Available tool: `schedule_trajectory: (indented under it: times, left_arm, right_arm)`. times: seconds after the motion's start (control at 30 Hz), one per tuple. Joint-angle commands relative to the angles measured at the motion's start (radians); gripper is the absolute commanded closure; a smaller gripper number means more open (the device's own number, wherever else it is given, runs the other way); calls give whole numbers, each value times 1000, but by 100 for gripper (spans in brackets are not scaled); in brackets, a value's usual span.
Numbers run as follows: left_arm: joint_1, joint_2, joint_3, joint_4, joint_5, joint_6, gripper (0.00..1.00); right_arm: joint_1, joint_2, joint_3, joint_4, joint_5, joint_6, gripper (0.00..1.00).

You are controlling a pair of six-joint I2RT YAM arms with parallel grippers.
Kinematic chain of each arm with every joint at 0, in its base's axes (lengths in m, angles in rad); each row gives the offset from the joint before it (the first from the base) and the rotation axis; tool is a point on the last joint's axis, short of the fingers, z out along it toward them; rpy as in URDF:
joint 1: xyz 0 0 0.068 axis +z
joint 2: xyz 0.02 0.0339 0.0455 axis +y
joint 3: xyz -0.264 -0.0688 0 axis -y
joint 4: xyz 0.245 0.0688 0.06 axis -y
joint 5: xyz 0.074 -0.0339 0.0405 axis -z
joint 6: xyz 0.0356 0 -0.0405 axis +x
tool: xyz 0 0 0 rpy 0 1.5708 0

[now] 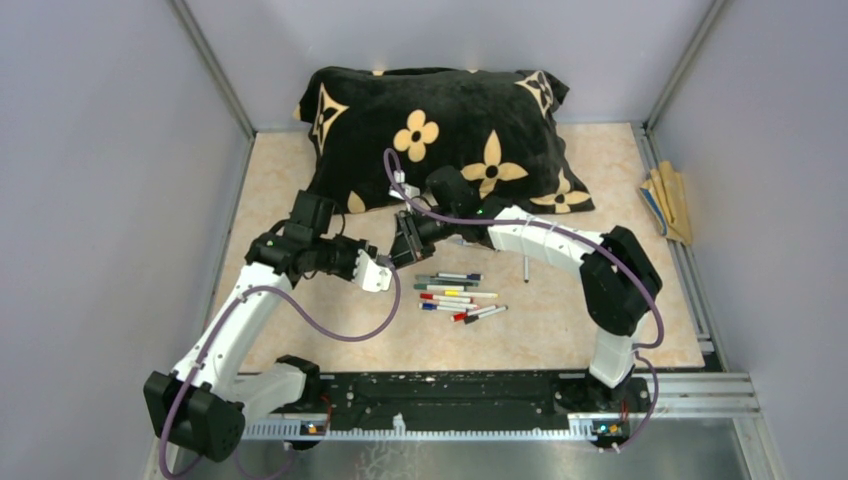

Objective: Open the pen caps

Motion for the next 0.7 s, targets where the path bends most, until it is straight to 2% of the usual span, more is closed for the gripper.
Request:
schedule_trajectory:
  times: [0.0,0.33,0.67]
  left_arm:
    - [-2,-7,-23,-83,-11,56,68]
    - [-2,-21,-60,-52,-56,50,69]
    - [-3,-23,-53,-25,-18,13,99]
  right_arm:
    - [-10,-52,0,24,-12,-17,100]
    - [-11,-73,-22,43,-23,-10,100]
    - [-10,-77,-55,111,-26,26,100]
